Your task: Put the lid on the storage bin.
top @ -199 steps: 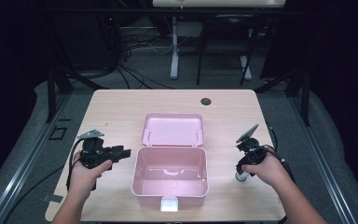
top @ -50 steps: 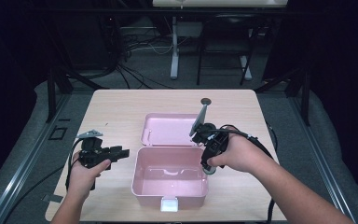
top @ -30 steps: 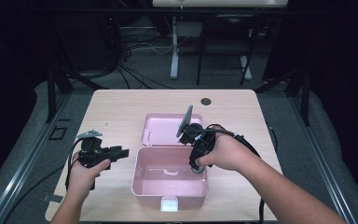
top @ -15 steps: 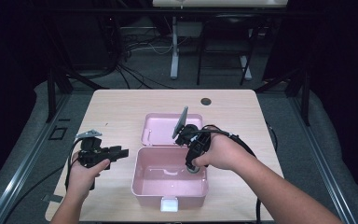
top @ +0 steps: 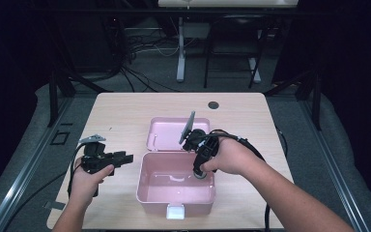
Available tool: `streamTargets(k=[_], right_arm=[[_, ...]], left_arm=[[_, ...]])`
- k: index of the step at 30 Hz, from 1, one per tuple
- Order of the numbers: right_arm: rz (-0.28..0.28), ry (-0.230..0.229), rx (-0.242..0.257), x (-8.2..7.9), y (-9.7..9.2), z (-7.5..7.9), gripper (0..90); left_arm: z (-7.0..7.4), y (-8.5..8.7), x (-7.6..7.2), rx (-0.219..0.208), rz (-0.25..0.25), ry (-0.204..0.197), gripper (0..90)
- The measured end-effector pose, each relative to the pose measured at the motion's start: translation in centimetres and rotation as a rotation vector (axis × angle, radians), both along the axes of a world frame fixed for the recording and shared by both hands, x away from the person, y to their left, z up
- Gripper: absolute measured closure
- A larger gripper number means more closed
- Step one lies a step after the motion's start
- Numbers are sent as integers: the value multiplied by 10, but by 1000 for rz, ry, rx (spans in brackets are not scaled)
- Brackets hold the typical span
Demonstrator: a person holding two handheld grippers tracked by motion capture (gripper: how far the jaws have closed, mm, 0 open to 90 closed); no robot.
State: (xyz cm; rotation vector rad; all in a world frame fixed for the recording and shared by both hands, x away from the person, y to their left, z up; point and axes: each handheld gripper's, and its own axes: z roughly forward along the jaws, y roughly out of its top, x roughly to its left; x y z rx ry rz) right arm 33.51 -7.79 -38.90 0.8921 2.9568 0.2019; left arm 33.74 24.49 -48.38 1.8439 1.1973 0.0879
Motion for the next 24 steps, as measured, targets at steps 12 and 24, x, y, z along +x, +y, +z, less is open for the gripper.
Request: streamTargets(k=[12, 24], right_arm=[[67, -14, -2, 1, -1, -7, 501], [197, -33, -19, -3, 1, -14, 501]], left_arm=[[-2, 0, 1, 2, 2, 6, 526], [-2, 1, 1, 3, 4, 8, 525]])
